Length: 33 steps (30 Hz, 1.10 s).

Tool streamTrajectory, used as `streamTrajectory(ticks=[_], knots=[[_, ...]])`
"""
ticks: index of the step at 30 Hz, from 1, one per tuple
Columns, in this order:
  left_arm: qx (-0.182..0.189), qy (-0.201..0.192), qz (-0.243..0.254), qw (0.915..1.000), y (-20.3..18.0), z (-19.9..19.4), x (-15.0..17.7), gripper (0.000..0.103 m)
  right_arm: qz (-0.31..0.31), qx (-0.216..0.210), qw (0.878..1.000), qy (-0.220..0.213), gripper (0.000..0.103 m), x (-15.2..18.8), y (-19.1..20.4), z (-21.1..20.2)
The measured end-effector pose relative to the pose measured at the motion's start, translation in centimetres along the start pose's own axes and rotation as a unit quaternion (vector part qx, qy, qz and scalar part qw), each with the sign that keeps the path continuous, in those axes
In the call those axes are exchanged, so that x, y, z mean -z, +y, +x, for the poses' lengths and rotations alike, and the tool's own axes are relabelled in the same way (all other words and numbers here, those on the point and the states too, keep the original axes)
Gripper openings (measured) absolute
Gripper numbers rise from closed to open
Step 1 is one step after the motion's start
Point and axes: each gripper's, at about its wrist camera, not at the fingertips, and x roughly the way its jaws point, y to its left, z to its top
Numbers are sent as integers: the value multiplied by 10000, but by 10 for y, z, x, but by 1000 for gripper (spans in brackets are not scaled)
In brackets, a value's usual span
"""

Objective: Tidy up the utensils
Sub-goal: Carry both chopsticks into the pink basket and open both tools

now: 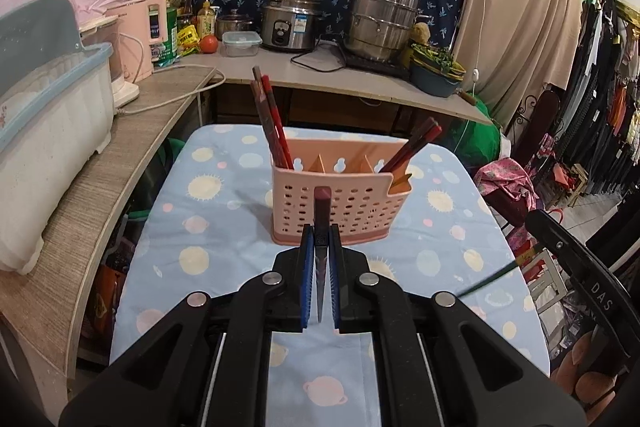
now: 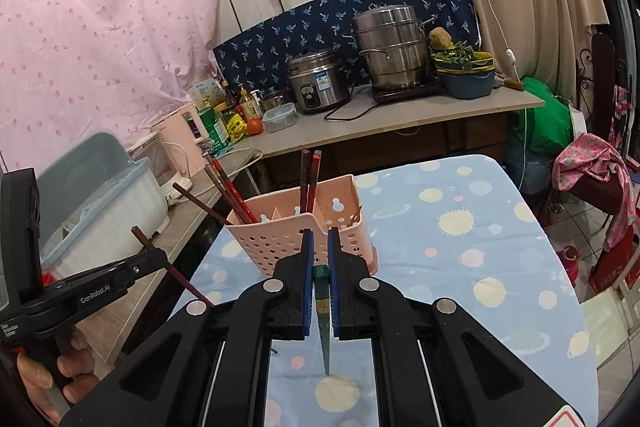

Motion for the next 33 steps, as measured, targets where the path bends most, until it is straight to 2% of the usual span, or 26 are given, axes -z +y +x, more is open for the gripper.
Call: streamTrajectory(ticks=[9, 18, 23, 27, 33], knots=[[60, -337, 66, 9994, -6, -10, -34, 7, 107, -311, 9993, -152, 7, -32, 8, 6], [-1, -957, 36, 9954, -4, -26, -96, 7, 114, -567, 9953, -773, 7, -100, 32, 14], [-40, -1296, 2, 9916, -3, -30, -129, 7, 139, -543, 9922, -1111, 7, -134, 41, 24], [-65, -1453, -48, 9894, -1, -23, -147, 7, 230, -443, 9919, -1172, 7, -149, 40, 43], [-131, -1354, -69, 9907, 2, 2, -151, 7, 268, -295, 9939, -1028, 7, -149, 36, 75]])
